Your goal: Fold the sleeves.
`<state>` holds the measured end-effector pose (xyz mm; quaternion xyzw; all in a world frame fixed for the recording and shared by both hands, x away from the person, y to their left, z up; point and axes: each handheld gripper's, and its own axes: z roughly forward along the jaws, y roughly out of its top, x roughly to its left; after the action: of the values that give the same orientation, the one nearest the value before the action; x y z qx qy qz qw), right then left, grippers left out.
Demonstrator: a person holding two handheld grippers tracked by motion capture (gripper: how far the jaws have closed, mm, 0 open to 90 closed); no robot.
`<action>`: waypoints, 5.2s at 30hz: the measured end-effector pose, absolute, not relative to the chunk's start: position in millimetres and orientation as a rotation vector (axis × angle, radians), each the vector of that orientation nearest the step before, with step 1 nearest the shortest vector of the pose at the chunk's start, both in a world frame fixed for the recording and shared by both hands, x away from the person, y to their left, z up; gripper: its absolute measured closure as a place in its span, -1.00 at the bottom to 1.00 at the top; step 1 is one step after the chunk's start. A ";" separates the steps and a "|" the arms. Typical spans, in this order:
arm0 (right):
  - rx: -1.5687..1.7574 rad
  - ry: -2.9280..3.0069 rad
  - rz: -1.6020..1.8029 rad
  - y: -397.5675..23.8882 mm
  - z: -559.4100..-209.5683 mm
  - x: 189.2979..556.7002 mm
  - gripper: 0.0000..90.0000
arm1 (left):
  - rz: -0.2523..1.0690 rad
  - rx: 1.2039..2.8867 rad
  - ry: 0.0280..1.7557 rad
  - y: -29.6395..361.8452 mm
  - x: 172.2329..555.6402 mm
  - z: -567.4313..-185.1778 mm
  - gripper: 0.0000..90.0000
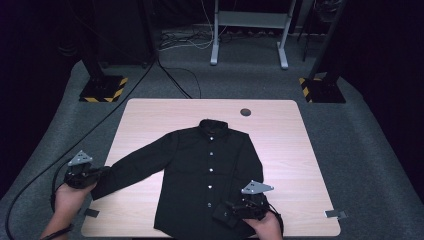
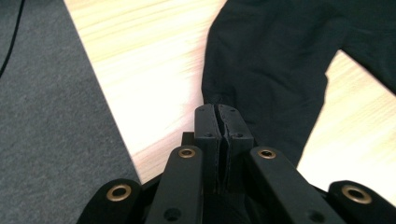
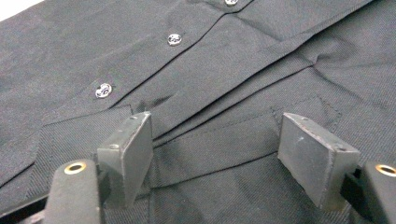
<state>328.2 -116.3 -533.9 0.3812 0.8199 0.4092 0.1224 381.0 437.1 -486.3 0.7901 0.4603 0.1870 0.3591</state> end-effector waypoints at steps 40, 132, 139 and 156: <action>1.113 2.393 1.199 -116.4 -534.0 328.6 -0.42 | 0.571 2.151 0.832 369.7 342.9 -438.1 0.92; 1.115 2.396 1.214 -117.6 -534.2 328.8 -0.43 | 0.304 2.272 0.519 220.3 353.2 -475.9 0.92; 1.115 2.396 1.214 -117.5 -534.2 328.6 -0.43 | 0.278 2.272 0.520 215.1 355.0 -483.2 0.82; 1.114 2.395 1.212 -117.4 -534.3 328.5 -0.43 | 0.218 2.223 0.606 237.7 354.7 -490.8 -0.11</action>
<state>328.5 -117.4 -534.3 0.3805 0.8185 0.4142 0.1173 354.7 237.7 -490.8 0.8796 0.2398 0.0861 0.4017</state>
